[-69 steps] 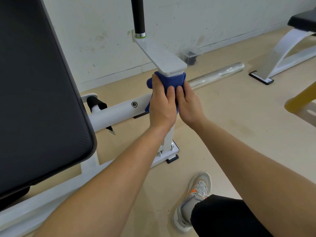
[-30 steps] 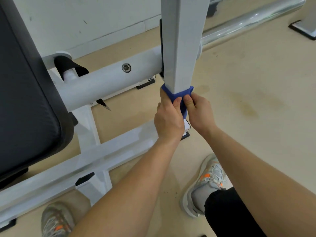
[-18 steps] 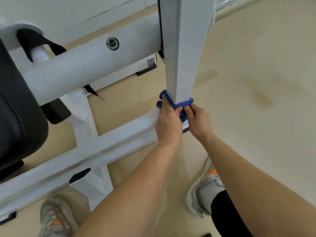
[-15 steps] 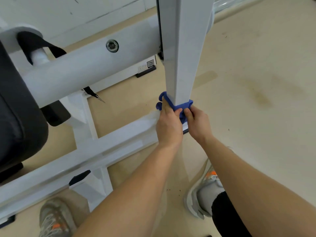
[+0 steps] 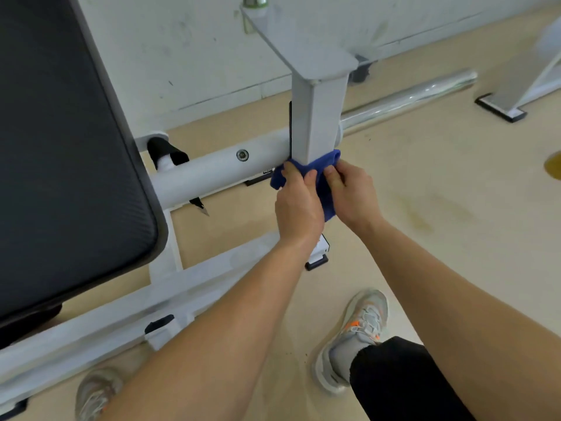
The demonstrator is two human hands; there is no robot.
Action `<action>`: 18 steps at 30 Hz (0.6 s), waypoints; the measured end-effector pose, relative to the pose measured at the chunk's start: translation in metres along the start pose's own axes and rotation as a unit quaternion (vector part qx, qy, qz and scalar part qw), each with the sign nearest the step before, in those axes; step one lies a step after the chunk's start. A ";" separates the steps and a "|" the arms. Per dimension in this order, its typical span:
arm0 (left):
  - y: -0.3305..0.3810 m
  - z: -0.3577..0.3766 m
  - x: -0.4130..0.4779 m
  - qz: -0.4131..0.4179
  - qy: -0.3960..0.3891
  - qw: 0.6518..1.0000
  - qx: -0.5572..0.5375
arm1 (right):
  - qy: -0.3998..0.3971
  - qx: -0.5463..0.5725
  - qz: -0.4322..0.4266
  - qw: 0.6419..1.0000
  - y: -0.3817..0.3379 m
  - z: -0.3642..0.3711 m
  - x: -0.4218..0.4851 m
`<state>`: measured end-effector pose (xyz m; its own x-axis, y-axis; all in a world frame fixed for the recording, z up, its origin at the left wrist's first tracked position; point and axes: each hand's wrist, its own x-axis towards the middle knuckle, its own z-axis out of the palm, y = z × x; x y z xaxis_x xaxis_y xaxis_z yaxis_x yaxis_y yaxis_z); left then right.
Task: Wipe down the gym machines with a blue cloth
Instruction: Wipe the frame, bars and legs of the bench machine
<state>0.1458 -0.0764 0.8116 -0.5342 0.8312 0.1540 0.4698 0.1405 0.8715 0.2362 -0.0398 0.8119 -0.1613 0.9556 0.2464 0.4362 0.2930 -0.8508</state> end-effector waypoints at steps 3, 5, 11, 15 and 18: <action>-0.001 0.004 -0.001 0.018 -0.002 0.999 0.034 | 0.015 0.008 0.006 1.000 0.002 0.004 0.001; -0.003 0.007 0.000 0.022 -0.008 0.999 0.041 | 0.021 0.011 0.020 1.000 0.007 0.007 0.000; -0.015 0.010 -0.004 0.052 -0.044 0.994 0.081 | 0.006 -0.012 0.053 0.999 0.029 0.011 -0.008; -0.033 0.009 -0.002 0.081 -0.060 0.981 0.168 | 0.010 -0.007 0.065 0.998 0.035 0.014 -0.018; -0.045 0.007 -0.013 0.100 -0.060 0.975 0.189 | -0.007 -0.024 0.078 0.997 0.046 0.017 -0.033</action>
<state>0.1370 -0.0898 0.7669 -0.3293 0.9162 0.2284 0.7945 0.1382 0.5913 0.2464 -0.0581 0.7572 -0.1012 0.9892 0.1056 0.4982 0.1423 -0.8553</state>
